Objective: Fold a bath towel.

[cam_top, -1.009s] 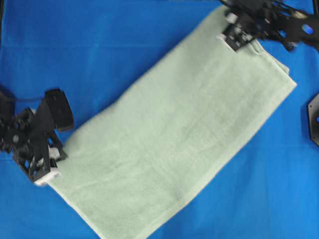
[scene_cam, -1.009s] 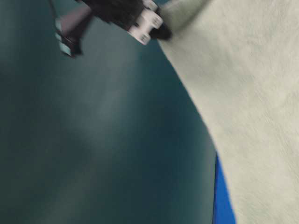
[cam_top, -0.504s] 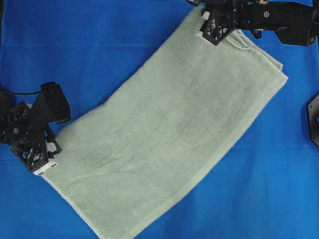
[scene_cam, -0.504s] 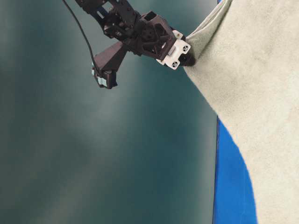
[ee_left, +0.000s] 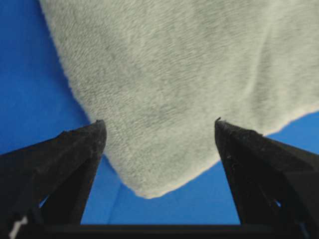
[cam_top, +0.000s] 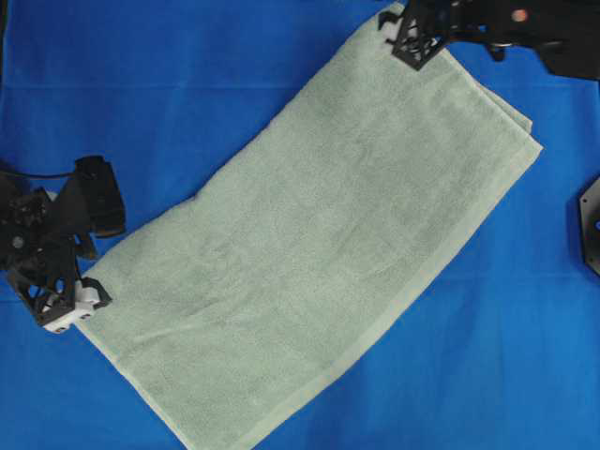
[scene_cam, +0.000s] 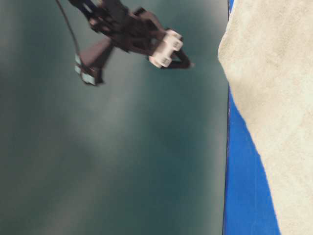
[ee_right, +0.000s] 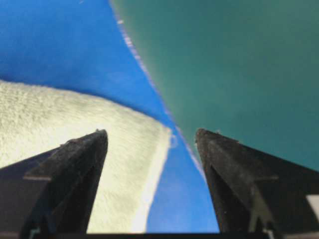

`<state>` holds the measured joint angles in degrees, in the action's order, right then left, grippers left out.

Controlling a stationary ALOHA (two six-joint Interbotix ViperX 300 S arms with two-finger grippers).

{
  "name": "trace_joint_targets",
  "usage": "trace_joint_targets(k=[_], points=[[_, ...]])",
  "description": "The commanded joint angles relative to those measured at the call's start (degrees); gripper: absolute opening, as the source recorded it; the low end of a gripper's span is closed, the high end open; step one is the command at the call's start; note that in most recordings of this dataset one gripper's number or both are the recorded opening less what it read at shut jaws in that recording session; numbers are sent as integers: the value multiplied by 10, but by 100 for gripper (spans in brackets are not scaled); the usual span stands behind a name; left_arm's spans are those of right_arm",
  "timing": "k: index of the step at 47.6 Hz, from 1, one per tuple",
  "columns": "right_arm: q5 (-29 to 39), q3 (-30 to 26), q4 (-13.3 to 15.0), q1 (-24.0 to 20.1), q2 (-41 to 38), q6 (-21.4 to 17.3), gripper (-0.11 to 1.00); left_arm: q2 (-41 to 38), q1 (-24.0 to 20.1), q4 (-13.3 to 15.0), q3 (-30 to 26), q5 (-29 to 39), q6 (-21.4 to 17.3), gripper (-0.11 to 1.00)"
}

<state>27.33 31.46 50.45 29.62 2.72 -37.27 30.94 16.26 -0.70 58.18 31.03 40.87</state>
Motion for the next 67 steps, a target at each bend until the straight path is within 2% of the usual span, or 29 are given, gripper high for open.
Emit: trace_joint_targets(k=[1,7,16,22,31,41,55,67], points=[[8,13,-24,-2,54,1,68,35,-1,-1,-18,-1,-23,83],[10,59,-84,-15,126,6,67,84,0,-2,-23,-4,-84,83],[26,142,-175,-37,238,6,67,142,-1,-2,-14,-3,-208,83],[49,172,-214,-42,284,9,66,156,-1,-2,-13,-4,-258,83],[58,181,-217,-41,274,9,66,152,0,-2,-13,-3,-267,83],[49,185,-217,-19,204,11,66,149,-1,-1,-13,-3,-265,83],[-73,202,-215,34,88,10,66,145,-1,-1,-13,-4,-265,83],[-155,209,-186,96,10,10,66,130,-1,-1,-12,-5,-265,83]])
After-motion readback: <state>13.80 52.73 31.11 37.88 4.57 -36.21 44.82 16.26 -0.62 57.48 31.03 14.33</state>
